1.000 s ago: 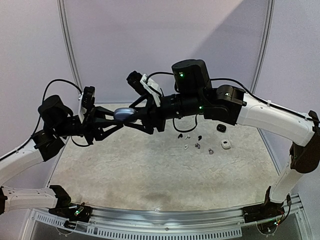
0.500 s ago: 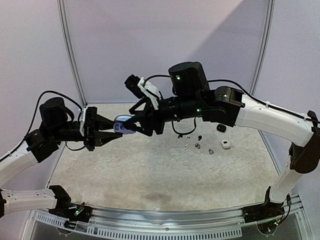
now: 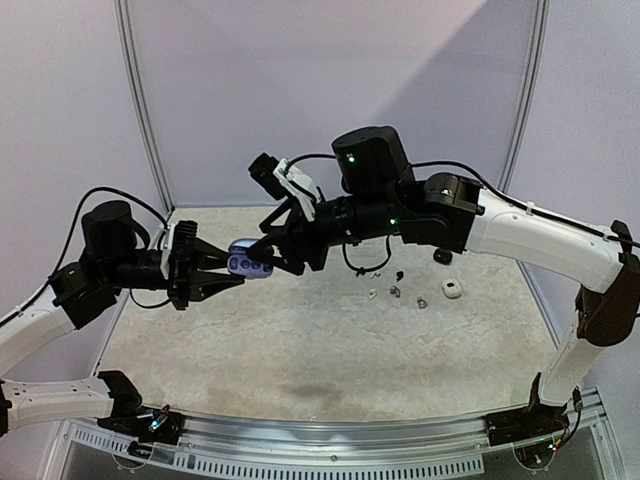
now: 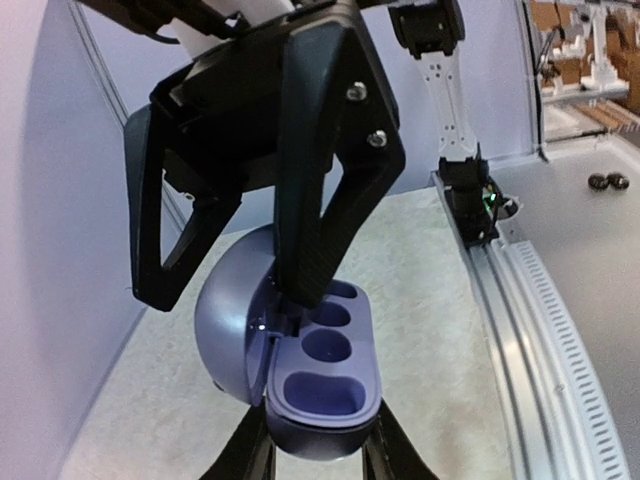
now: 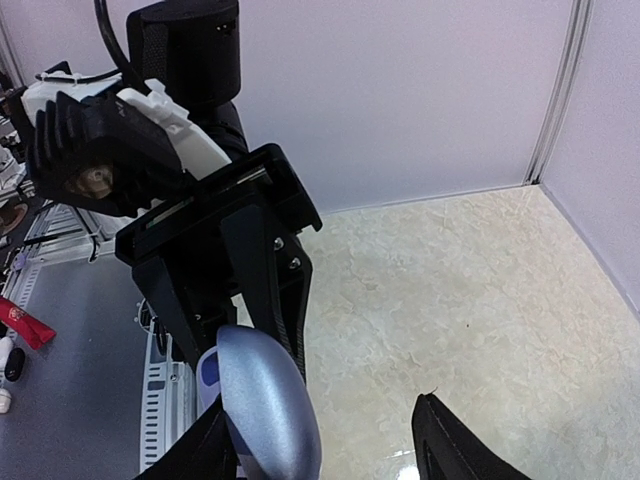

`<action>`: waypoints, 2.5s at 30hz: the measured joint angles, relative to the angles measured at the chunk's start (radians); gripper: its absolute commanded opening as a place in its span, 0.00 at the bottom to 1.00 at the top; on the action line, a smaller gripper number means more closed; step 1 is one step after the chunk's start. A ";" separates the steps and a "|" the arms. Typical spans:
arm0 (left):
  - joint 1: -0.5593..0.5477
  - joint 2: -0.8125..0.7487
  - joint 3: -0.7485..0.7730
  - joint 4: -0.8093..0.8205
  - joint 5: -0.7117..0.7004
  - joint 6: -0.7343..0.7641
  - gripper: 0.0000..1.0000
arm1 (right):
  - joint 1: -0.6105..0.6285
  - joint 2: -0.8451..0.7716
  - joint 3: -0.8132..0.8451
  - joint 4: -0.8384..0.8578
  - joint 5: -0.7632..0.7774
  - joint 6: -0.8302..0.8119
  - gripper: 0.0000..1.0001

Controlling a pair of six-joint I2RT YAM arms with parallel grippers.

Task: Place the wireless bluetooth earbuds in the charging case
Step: Open the charging case, then pick up the right earbud from the center of the board.

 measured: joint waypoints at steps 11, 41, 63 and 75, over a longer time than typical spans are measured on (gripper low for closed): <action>-0.001 0.047 -0.158 0.268 0.033 -0.275 0.00 | -0.035 0.049 0.005 -0.042 -0.044 0.097 0.65; -0.008 0.132 -0.252 0.453 -0.008 -0.498 0.00 | -0.422 0.009 -0.014 -0.240 0.101 0.308 0.58; -0.008 0.186 -0.247 0.427 0.000 -0.386 0.00 | -0.753 0.146 -0.436 -0.383 0.193 0.384 0.32; -0.008 0.192 -0.229 0.385 0.016 -0.325 0.00 | -0.758 0.181 -0.513 -0.322 0.133 0.367 0.31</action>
